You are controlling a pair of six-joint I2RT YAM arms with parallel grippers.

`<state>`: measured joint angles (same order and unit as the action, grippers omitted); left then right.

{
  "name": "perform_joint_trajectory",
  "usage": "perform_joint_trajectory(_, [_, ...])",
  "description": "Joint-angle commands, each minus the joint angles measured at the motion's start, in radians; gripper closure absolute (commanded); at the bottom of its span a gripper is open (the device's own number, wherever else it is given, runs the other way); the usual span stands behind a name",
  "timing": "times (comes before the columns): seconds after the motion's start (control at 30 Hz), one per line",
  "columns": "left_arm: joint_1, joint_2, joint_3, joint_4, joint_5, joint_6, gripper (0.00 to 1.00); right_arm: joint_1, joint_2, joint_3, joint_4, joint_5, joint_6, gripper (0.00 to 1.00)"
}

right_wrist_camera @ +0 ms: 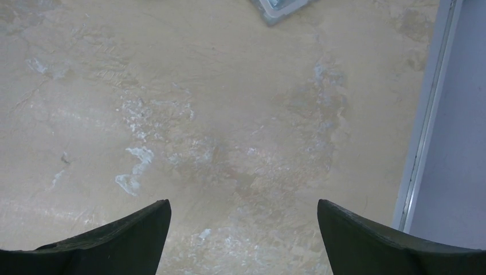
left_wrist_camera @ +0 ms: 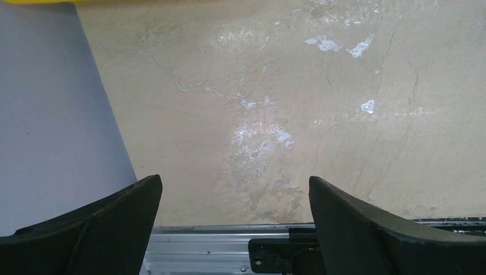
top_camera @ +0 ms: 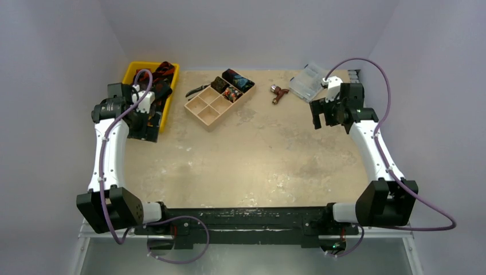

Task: Roll the ties
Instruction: Pick up the tie from the bin.

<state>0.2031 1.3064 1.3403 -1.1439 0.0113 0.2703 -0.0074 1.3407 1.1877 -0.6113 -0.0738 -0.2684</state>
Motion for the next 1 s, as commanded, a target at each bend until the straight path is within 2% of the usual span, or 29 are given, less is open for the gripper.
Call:
perform_joint_trajectory(0.0, [0.027,0.037,0.064,0.032,0.04,-0.016,0.0,0.0,-0.017,-0.008,-0.004,-0.041,0.037,0.02])
perform_joint_trajectory(0.17, [0.078,0.202,0.27,0.002,0.097,0.026,0.0,-0.001,-0.012,0.009,-0.007,-0.055,0.049,0.02])
perform_joint_trajectory(0.3, [0.103,0.33,0.393,0.033,0.132,0.136,0.0,-0.001,-0.012,0.016,-0.014,-0.057,0.05,0.02])
perform_joint_trajectory(0.47, [0.115,0.503,0.526,0.101,0.141,0.257,0.06,-0.001,0.012,0.029,-0.036,-0.058,0.047,0.02])
perform_joint_trajectory(0.63, [0.112,0.633,0.637,0.19,0.318,0.349,0.1,-0.001,0.048,0.044,-0.059,-0.039,0.023,0.02])
perform_joint_trajectory(0.87, [0.052,0.847,0.862,0.264,0.349,0.251,0.13,0.0,0.094,0.074,-0.084,-0.004,-0.004,0.02])
perform_joint_trajectory(0.97, [0.014,0.916,0.929,0.303,0.291,0.151,0.14,0.0,0.11,0.089,-0.097,0.011,-0.007,0.02])
